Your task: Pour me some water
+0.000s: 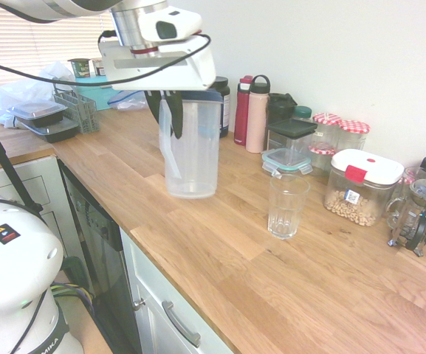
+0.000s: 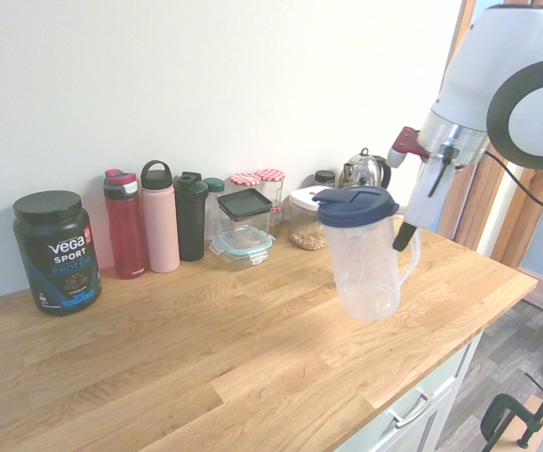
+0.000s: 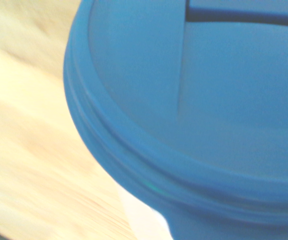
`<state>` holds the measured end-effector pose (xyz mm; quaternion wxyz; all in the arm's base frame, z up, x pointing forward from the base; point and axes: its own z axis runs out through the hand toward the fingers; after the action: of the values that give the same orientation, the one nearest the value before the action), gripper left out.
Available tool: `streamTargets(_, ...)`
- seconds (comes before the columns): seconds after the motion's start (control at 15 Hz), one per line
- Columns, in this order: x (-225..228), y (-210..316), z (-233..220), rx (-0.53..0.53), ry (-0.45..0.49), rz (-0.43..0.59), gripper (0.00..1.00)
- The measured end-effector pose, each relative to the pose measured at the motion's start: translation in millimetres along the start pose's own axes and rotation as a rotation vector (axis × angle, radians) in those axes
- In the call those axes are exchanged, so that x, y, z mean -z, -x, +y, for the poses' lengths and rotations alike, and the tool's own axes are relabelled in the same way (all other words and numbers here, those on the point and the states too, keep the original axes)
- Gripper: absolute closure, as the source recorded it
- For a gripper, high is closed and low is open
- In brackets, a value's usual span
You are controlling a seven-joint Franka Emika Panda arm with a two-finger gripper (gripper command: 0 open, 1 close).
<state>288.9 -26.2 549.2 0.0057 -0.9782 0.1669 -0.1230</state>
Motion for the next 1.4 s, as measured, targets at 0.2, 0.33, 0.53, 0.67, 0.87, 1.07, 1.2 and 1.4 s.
streamTargets(0.2, -8, -16, 62, 0.083, -0.046, -0.003, 1.0)
streamTargets(0.33, -11, -21, 101, 0.131, -0.065, 0.014, 1.0)
streamTargets(0.53, -20, -26, 158, 0.18, -0.117, 0.033, 1.0)
streamTargets(0.67, -27, -36, 192, 0.219, -0.126, 0.046, 1.0)
streamTargets(0.87, -34, -78, 208, 0.269, -0.038, 0.037, 1.0)
streamTargets(1.07, -36, -135, 188, 0.327, 0.085, -0.02, 1.0)
streamTargets(1.2, -40, -158, 175, 0.39, 0.197, -0.062, 1.0)
streamTargets(1.4, -43, -171, 154, 0.483, 0.34, -0.104, 1.0)
